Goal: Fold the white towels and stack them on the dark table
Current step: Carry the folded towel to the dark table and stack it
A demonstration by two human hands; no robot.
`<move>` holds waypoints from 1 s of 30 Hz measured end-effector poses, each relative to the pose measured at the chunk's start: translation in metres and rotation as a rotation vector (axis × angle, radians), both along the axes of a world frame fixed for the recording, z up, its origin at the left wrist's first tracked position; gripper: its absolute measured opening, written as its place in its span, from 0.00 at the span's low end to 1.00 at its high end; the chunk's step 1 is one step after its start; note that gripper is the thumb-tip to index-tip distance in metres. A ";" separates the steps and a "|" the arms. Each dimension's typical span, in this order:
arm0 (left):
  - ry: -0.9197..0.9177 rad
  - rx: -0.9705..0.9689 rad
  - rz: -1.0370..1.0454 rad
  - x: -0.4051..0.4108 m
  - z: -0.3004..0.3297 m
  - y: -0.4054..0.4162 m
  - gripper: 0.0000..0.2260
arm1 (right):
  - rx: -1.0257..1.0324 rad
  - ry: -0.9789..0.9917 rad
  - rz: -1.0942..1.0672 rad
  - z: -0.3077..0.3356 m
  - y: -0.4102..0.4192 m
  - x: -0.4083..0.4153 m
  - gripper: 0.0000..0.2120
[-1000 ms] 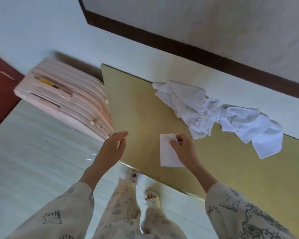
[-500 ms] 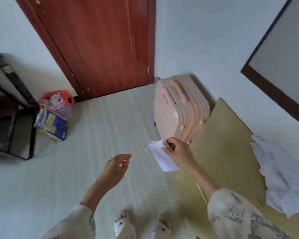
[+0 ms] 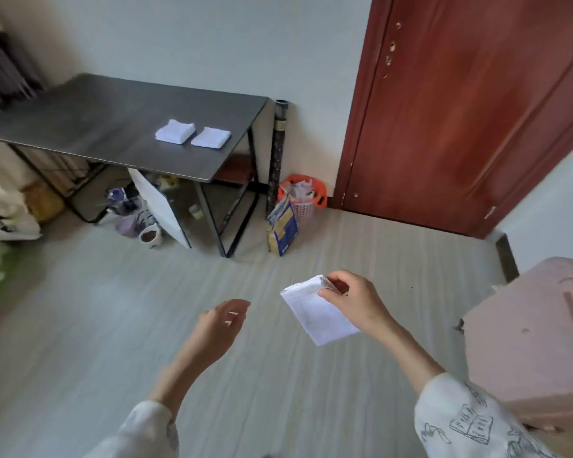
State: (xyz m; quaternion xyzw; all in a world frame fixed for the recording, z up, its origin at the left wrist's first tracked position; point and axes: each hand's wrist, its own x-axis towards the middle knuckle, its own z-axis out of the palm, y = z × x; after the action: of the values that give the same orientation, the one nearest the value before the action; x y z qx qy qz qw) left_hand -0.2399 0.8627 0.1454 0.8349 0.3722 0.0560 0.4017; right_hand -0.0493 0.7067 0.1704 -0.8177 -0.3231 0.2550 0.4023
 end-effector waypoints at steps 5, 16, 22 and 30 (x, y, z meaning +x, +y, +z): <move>-0.010 -0.010 0.101 -0.022 0.002 0.097 0.09 | 0.036 0.002 0.108 0.006 0.112 -0.004 0.05; 0.137 0.046 0.048 0.044 -0.022 0.296 0.14 | 0.032 -0.007 0.328 -0.008 0.338 0.074 0.06; 0.050 0.067 0.004 0.119 0.006 0.411 0.26 | 0.024 -0.020 0.422 0.005 0.459 0.127 0.12; 0.008 -0.055 -0.144 0.211 0.021 0.526 0.14 | 0.010 0.038 0.490 0.007 0.578 0.183 0.03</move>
State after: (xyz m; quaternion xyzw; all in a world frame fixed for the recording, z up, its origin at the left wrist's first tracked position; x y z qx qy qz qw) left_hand -0.0288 1.3883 0.1665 0.8483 0.3143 0.0135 0.4259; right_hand 0.1341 1.2852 0.1770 -0.7080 -0.5054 0.3586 0.3387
